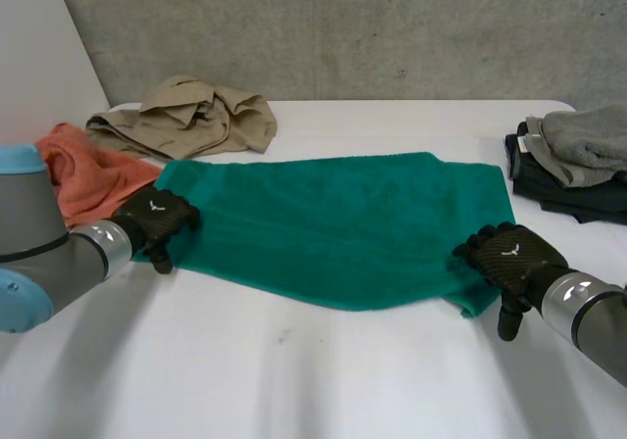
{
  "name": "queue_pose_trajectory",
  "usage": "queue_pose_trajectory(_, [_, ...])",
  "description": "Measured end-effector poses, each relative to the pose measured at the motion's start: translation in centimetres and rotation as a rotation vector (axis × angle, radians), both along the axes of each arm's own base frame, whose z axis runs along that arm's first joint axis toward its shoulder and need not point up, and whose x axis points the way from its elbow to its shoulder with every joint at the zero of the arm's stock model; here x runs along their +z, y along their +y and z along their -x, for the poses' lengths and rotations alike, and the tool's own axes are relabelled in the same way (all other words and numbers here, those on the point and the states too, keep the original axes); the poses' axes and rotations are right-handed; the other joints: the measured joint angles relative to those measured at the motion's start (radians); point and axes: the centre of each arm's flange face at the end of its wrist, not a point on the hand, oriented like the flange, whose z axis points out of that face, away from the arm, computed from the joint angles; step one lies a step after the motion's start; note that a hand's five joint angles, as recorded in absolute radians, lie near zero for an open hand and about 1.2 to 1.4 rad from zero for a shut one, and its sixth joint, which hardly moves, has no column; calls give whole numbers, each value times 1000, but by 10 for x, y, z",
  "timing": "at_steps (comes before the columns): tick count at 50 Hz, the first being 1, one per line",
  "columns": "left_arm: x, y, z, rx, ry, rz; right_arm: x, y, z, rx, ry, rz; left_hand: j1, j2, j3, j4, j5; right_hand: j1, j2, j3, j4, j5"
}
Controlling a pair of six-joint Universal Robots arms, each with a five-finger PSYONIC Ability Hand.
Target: Fold the laundry.
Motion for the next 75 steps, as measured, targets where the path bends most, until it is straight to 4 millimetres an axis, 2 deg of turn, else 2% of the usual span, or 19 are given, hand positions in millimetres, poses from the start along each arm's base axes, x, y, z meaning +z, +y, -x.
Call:
queue_pose_trajectory(13, [-7, -18, 10, -35, -22, 99, -5, 6, -6, 18, -7, 3, 30, 22, 24, 40, 48, 0, 0, 0, 0, 0])
queue_pose_trajectory(23, [-19, -25, 19, -62, -64, 123, -6, 5, -5, 14, -9, 3, 38, 34, 38, 54, 59, 0, 0, 0, 0, 0])
queue_pose_trajectory(29, [-24, -29, 23, -65, -73, 128, -6, 4, -5, 9, -16, 2, 386, 358, 359, 370, 373, 0, 1, 1, 0, 0])
queue_pose_trajectory(37, [-24, -32, 26, -75, -87, 144, -4, 4, -4, -2, -31, 4, 570, 566, 562, 577, 579, 4, 6, 11, 3, 4])
queue_pose_trajectory(40, [-23, -31, 27, -78, -87, 146, -2, 3, -4, -6, -37, 7, 576, 590, 582, 596, 600, 4, 6, 11, 3, 4])
queue_pose_trajectory(45, [-20, -29, 26, -80, -86, 139, 0, 3, -3, -11, -42, 8, 567, 578, 573, 586, 591, 4, 6, 11, 3, 4])
queue_pose_trajectory(49, [-12, -22, 25, -81, -85, 110, 1, 4, -2, -14, -43, 4, 180, 209, 217, 221, 228, 4, 6, 11, 3, 4])
queue_pose_trajectory(52, [-8, -15, 24, -88, -82, 82, 1, 4, -2, -15, -43, 0, 83, 94, 92, 100, 102, 4, 6, 11, 3, 4])
queue_pose_trajectory(60, [-8, 0, 26, -122, -73, 6, -1, 5, -2, -13, -41, -6, 76, 73, 69, 74, 80, 4, 6, 11, 3, 4])
queue_pose_trajectory(75, [-15, -6, 36, -130, -58, 15, -3, 6, -2, -12, -39, -8, 190, 186, 184, 193, 196, 4, 6, 11, 3, 4])
